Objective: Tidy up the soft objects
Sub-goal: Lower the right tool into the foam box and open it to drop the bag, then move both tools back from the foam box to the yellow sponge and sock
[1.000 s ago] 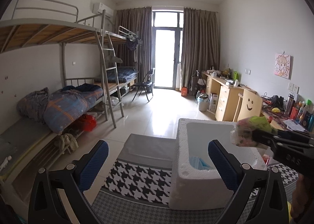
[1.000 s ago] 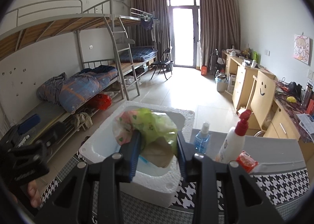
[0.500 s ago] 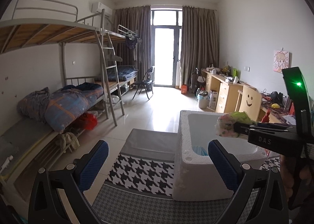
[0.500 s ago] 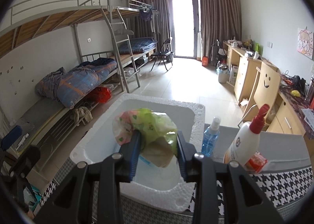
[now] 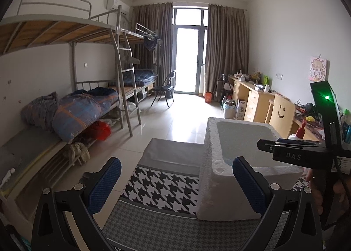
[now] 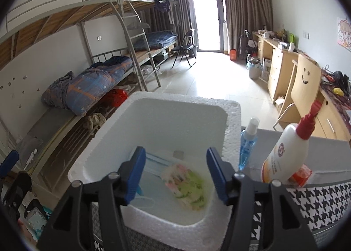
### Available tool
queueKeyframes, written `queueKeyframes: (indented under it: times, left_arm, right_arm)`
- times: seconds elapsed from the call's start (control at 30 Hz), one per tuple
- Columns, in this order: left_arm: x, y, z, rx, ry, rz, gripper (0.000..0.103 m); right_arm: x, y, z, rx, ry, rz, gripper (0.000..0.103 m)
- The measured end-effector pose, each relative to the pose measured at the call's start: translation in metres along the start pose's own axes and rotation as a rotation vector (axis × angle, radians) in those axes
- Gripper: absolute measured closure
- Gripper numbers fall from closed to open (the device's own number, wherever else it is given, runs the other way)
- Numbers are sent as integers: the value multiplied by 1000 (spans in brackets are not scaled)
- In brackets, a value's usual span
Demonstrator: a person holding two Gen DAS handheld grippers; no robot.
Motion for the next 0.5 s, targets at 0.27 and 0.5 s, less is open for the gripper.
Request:
queueKeyframes:
  times: [0.27,0.5]
  left_arm:
    - [7,7,-1,4,-11,12,1]
    - [17,17,-5,13,-26,23,1]
  right_arm:
    - [1,21,-1,34,27,2,39]
    - [5,46,-3,88,22,0,28]
Point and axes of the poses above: each gripper's, at about its wrist camera, not at the fingertips, and y roughly against the way its jaws point, x to its right, z to its underside, the point moved 9 cm from there along -y, roughly the way its jaws point, and after that the axes turned 4 degrees about -y, right-handed, at the moved point
